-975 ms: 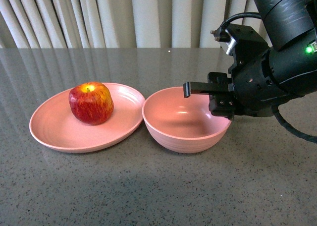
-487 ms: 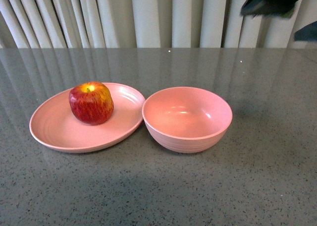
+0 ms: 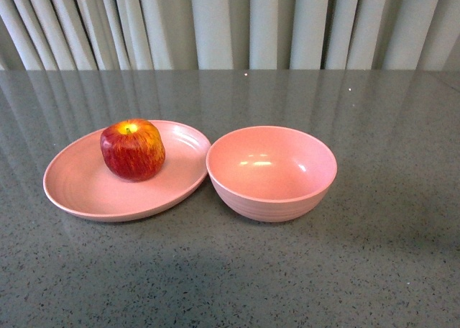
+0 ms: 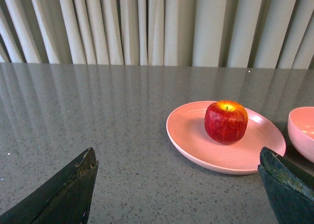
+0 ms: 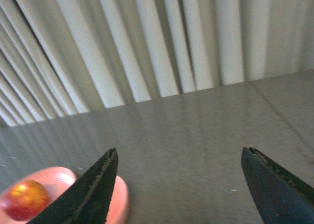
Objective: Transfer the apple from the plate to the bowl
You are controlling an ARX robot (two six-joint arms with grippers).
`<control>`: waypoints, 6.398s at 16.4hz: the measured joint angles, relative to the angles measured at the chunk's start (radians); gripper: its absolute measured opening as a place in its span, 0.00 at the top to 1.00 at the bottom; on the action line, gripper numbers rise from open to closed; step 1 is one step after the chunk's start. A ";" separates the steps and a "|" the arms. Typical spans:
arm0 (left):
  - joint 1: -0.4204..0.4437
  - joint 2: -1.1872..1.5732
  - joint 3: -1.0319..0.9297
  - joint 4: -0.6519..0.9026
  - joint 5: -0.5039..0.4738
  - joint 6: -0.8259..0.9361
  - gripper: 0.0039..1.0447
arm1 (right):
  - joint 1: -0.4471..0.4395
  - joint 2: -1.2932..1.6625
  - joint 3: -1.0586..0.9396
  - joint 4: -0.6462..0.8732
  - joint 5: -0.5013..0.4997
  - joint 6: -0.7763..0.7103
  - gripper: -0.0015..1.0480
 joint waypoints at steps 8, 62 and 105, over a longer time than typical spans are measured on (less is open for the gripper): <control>0.000 0.000 0.000 0.000 0.000 0.000 0.06 | -0.163 -0.265 -0.256 -0.027 -0.121 -0.216 0.99; -0.204 1.400 0.713 0.340 0.119 -0.004 0.06 | -0.323 -0.599 -0.368 -0.249 -0.286 -0.225 0.06; -0.573 1.741 1.022 0.150 0.056 -0.087 0.41 | -0.323 -0.599 -0.368 -0.249 -0.286 -0.225 0.06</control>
